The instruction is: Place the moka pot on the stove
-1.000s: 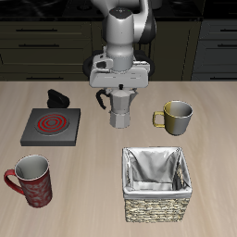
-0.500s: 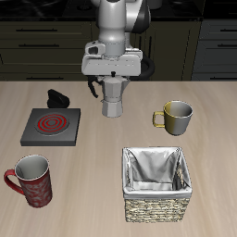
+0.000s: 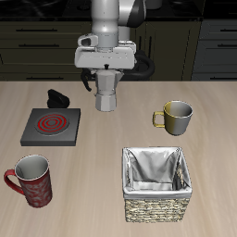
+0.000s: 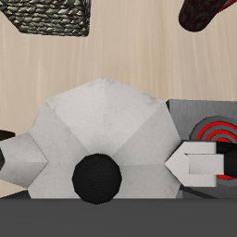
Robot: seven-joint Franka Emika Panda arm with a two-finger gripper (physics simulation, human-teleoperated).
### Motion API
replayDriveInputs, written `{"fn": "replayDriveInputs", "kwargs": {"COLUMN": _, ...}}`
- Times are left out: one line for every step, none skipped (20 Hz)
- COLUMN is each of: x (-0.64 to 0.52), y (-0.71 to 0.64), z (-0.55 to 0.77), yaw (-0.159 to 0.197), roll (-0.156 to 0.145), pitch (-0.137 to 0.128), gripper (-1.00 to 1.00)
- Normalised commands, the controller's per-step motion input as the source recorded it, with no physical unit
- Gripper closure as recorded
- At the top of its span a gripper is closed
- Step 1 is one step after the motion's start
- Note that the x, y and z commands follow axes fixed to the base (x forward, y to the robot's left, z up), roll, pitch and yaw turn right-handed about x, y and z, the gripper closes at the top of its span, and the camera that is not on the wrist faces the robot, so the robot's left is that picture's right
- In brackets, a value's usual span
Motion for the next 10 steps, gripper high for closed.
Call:
{"fn": "replayDriveInputs", "kwargs": {"x": 0.06, "y": -0.68, "z": 0.33, "yaw": -0.077, "roll": 0.095, "pitch": 0.042, "gripper": 1.00}}
{"fn": "replayDriveInputs", "kwargs": {"x": 0.00, "y": 0.00, "z": 0.00, "yaw": 0.000, "roll": 0.000, "pitch": 0.000, "gripper": 1.00}}
{"fn": "replayDriveInputs", "kwargs": {"x": 0.03, "y": -0.03, "z": 0.06, "yaw": 0.001, "roll": 0.014, "pitch": 0.009, "gripper": 1.00}}
{"fn": "replayDriveInputs", "kwargs": {"x": -0.07, "y": -0.41, "z": 0.27, "yaw": -0.072, "roll": 0.024, "pitch": -0.044, "gripper": 1.00}}
{"fn": "replayDriveInputs", "kwargs": {"x": -0.01, "y": -0.23, "z": 0.15, "yaw": 0.028, "roll": 0.042, "pitch": -0.030, "gripper": 1.00}}
{"fn": "replayDriveInputs", "kwargs": {"x": 0.01, "y": -0.34, "z": 0.13, "yaw": -0.014, "roll": 0.039, "pitch": 0.011, "gripper": 1.00}}
{"fn": "replayDriveInputs", "kwargs": {"x": 0.01, "y": -0.30, "z": 0.11, "yaw": -0.074, "roll": 0.075, "pitch": 0.041, "gripper": 1.00}}
{"fn": "replayDriveInputs", "kwargs": {"x": -0.02, "y": -0.37, "z": 0.13, "yaw": 0.078, "roll": 0.067, "pitch": -0.008, "gripper": 1.00}}
{"fn": "replayDriveInputs", "kwargs": {"x": -0.03, "y": -0.51, "z": 0.08, "yaw": -0.081, "roll": -0.085, "pitch": 0.008, "gripper": 1.00}}
{"fn": "replayDriveInputs", "kwargs": {"x": 0.01, "y": -0.26, "z": 0.05, "yaw": -0.097, "roll": 0.027, "pitch": 0.044, "gripper": 1.00}}
